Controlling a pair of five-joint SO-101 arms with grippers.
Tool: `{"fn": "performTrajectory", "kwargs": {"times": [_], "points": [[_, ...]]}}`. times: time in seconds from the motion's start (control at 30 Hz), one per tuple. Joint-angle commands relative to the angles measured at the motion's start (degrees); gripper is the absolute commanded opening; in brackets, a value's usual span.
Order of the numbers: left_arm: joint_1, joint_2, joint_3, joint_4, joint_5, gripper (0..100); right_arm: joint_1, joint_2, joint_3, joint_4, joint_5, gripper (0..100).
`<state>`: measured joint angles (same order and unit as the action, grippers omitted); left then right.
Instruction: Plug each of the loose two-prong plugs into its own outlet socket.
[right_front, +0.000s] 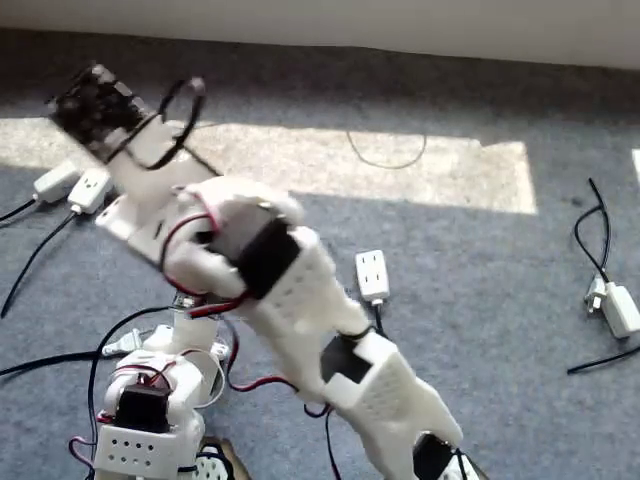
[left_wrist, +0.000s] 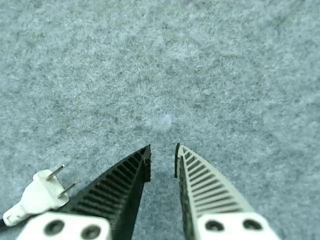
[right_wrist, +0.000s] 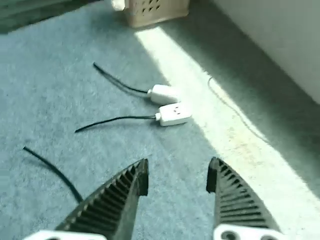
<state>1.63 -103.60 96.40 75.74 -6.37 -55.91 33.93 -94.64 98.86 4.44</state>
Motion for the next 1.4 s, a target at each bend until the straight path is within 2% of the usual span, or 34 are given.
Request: {"fn": "performTrajectory", "kwargs": {"times": [0.0,0.1,0.2,0.3,0.43,0.57,0.7,0.8,0.93,1.03,1.2,1.27,1.37], "points": [[-2.2,-0.5,0.2,-3.1,-0.3,10,11.7,-11.4,-5.9,2.2,-0.4,19.1],[-8.8,-0.5,-1.5,-9.9,-1.7,10,24.3,-17.4,0.9,2.3,-1.1,19.1],[-15.4,-0.4,-4.3,-17.4,-11.9,11,37.7,-23.3,13.4,2.3,-6.2,19.1],[-17.8,-0.4,-7.4,-16.8,-17.4,20,48.2,-30.4,30.0,2.3,-7.6,19.1],[-23.8,-0.3,-14.1,-14.1,-20.7,27,55.3,-40.0,54.4,2.2,-7.5,19.1],[-28.7,-0.1,-20.3,-13.9,-21.8,27,56.4,-49.0,76.6,2.2,-0.4,19.1],[-29.7,6.5,-25.4,-14.1,-26.9,27,56.4,-56.0,93.7,2.0,3.7,19.1],[-30.5,19.6,-33.0,-14.1,-31.8,27,56.4,-60.0,104.8,2.0,5.4,19.1],[-30.9,44.3,-49.1,-12.7,-41.3,27,56.3,-63.1,116.6,1.9,7.6,19.1],[-32.7,62.5,-64.0,-3.8,-50.5,27,56.3,-64.9,122.9,1.9,10.5,19.1],[-34.8,85.3,-87.1,18.9,-65.1,27,56.3,-67.2,133.3,-1.0,14.0,19.1],[-35.2,91.6,-92.6,22.7,-68.5,27,56.3,-68.2,138.2,-4.3,14.9,19.1],[-36.4,98.2,-95.1,22.8,-72.4,27,56.3,-69.3,144.6,-8.3,15.1,19.1]]}}
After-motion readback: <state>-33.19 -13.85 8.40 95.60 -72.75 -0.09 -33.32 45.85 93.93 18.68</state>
